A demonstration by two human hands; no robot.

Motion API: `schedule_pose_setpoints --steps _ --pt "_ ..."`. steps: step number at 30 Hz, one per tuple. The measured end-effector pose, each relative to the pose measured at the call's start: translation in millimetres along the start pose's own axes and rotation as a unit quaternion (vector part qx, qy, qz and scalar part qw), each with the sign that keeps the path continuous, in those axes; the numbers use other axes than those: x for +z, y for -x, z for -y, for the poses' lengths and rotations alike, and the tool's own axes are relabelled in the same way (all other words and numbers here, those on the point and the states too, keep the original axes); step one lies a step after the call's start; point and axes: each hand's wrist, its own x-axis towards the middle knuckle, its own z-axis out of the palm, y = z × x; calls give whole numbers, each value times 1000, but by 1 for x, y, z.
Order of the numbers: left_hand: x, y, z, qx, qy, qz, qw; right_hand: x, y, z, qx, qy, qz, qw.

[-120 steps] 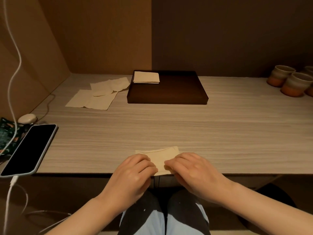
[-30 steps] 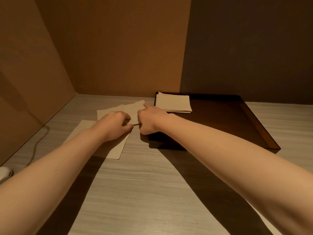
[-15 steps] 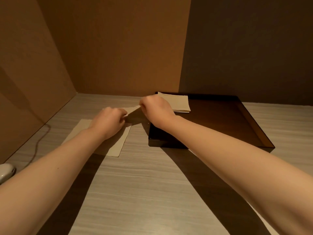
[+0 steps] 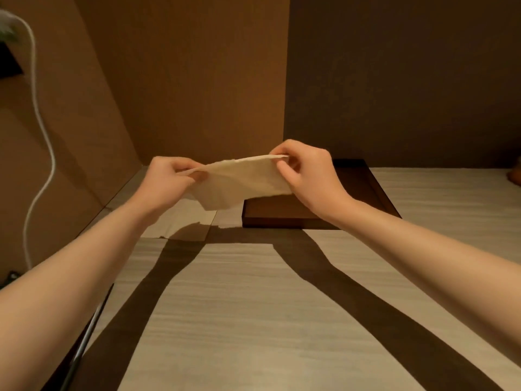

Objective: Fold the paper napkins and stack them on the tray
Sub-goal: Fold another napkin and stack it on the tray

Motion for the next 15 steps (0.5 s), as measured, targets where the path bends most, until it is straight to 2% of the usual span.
schedule_pose_setpoints --steps 4,7,12,15 --pt "-10 36 -22 -18 93 23 995 -33 39 10 86 -67 -33 993" --pt "-11 58 -32 -40 93 58 993 -50 76 16 157 -129 -36 978" --pt "17 89 -41 1 -22 92 996 -59 153 13 230 -125 13 965" --pt "50 103 -39 29 -117 117 986 -56 198 8 270 -58 73 958"
